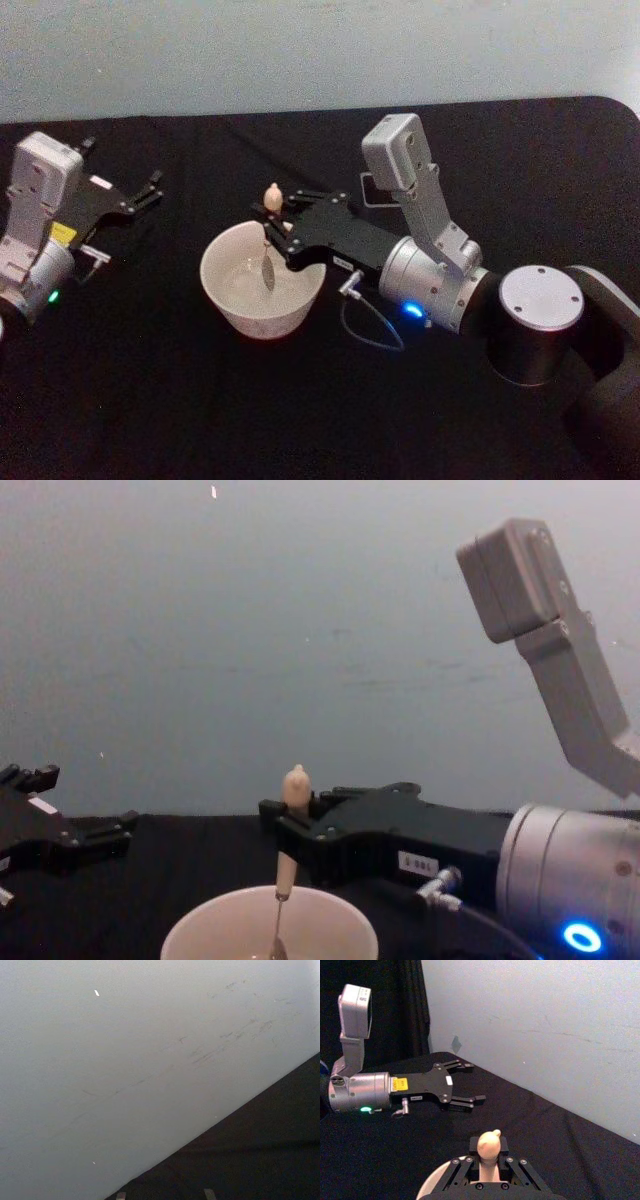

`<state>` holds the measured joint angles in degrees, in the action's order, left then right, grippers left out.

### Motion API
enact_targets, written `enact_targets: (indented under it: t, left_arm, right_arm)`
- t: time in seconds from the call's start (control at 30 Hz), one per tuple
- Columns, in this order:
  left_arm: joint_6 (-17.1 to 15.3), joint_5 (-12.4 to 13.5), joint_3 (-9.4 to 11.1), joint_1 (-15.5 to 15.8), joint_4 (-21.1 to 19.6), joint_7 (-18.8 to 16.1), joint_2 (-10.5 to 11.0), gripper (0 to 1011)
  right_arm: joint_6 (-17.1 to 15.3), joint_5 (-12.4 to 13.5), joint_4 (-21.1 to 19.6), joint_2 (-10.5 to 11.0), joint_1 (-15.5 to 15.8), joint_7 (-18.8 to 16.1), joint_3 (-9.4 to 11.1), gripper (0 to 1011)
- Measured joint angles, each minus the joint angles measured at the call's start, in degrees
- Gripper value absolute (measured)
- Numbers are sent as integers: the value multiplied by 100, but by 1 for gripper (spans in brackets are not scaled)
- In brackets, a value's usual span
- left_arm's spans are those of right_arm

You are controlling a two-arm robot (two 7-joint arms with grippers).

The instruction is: Pick up the stirring spoon with one hand, stir inside the cup, then place it back in its original position.

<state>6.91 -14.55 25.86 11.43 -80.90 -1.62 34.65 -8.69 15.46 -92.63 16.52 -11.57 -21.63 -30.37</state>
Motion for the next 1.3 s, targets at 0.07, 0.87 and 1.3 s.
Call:
enact_targets:
  t: [0.07, 0.87, 1.3]
  left_arm:
    - [0, 0, 0, 0, 0, 0, 0, 1001]
    - [0, 0, 0, 0, 0, 0, 0, 1001]
    - [0, 0, 0, 0, 0, 0, 0, 1001]
  right_arm:
    - [-1, -4, 1, 2, 1, 4, 15, 197]
    - [-57, 601, -931, 359, 217, -115, 540, 197]
    - [5, 1054, -1448, 753, 282, 54, 1018, 197]
